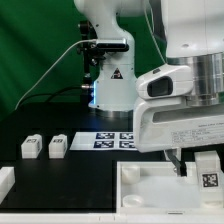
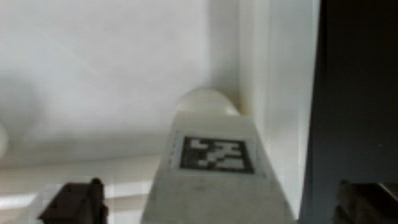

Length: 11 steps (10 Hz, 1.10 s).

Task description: Assemble one leg

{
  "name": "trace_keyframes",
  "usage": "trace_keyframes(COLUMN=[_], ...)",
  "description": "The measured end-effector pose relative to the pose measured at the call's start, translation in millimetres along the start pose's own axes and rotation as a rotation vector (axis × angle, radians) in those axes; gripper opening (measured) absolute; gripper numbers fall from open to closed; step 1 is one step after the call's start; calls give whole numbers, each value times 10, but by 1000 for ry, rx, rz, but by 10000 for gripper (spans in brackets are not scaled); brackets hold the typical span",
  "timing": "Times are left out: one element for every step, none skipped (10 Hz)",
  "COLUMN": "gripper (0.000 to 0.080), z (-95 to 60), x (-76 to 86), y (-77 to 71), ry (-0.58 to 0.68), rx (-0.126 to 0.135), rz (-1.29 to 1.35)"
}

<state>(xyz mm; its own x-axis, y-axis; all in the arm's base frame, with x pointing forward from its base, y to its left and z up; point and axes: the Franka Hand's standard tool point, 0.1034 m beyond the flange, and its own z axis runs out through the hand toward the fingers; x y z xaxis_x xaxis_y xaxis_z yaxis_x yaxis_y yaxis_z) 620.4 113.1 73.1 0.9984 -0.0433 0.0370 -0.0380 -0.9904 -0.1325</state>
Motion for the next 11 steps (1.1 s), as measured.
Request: trace_keyframes(gripper=[501, 501, 350, 288, 288, 288, 288, 288, 288, 289, 289], z=[8, 8, 9, 9, 9, 9, 9, 10, 4, 11, 26], x=[-12, -11, -12, -11, -11, -11, -11, -12, -3, 13, 28], y=[3, 7, 9, 9, 10, 11, 9, 5, -2, -12, -23], ry=[-1, -1, -1, -1, -1, -1, -1, -1, 2, 19, 48], rx=[-1, -1, -2, -2, -2, -2, -1, -1, 0, 5, 34], rz=[0, 0, 0, 0, 22, 22, 49, 173, 376, 612, 895])
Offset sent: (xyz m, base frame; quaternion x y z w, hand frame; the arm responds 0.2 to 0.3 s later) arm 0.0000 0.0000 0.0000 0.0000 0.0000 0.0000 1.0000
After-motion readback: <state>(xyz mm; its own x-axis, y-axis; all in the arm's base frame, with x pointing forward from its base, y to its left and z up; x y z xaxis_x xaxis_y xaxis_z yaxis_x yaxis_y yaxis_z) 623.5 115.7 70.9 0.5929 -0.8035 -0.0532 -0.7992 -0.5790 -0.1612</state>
